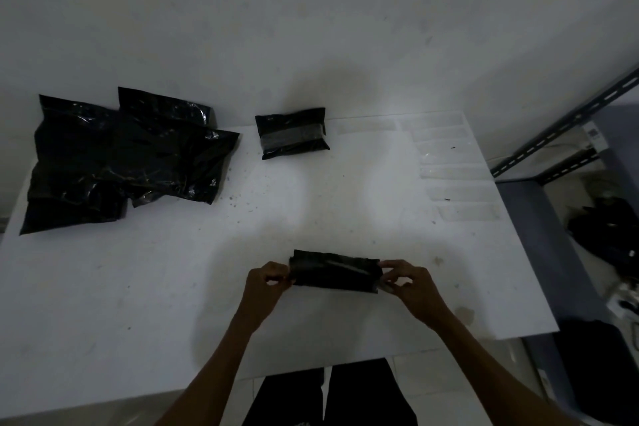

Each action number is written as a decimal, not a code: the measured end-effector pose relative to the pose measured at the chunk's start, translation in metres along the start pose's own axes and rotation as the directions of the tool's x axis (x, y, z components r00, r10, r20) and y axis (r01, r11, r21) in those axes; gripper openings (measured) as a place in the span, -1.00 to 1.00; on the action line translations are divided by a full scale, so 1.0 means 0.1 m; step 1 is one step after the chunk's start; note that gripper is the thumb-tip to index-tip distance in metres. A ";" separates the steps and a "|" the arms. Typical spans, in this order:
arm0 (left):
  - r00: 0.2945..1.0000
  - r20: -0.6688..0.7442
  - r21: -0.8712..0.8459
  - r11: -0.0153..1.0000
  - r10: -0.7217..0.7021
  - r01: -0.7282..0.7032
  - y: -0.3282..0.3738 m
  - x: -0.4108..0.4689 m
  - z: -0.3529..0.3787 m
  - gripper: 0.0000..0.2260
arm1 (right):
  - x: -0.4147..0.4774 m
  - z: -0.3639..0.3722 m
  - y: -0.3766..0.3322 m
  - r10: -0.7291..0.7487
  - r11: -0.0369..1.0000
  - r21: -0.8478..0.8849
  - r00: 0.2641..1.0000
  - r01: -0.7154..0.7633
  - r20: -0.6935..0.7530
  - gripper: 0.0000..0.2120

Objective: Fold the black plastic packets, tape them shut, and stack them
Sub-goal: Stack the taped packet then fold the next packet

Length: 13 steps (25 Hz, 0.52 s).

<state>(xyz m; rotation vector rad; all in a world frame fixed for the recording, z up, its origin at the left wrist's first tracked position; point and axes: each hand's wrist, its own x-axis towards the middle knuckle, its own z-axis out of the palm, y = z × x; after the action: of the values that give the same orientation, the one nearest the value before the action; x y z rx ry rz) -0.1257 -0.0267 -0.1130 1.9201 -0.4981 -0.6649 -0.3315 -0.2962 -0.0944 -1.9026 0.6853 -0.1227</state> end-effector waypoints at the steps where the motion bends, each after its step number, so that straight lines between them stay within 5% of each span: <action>1: 1.000 0.004 0.038 0.999 0.021 -0.022 -0.03 0.00 0.00 -0.80 | -0.04 0.01 0.04 -0.025 0.998 -0.064 1.000 0.025 0.002 -0.77; 4: 1.000 0.005 0.012 1.000 -0.012 0.012 -0.09 0.02 0.04 -0.70 | -0.09 0.04 0.12 -0.086 0.970 -0.228 0.996 0.080 -0.017 -0.68; 7: 0.997 -0.021 -0.038 0.997 -0.074 0.073 -0.06 0.04 0.05 -0.64 | -0.07 0.07 0.10 -0.050 0.982 -0.189 0.992 0.027 -0.117 -0.64; 10: 0.988 -0.116 -0.063 0.993 -0.106 0.100 0.02 0.05 0.10 -0.60 | 0.00 0.12 0.01 0.196 0.980 0.016 0.948 -0.199 -0.250 -0.83; 13: 0.969 -0.241 0.080 0.993 -0.061 0.082 0.22 -0.01 0.23 -0.66 | 0.15 0.23 -0.01 0.414 0.908 0.167 0.882 -0.384 -0.224 -0.63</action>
<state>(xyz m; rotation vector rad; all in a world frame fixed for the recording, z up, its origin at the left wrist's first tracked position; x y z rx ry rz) -0.1423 -0.0508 -0.1006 2.0779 -0.3124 -0.4548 -0.3097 -0.2851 -0.1070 -1.6082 1.2077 -0.1423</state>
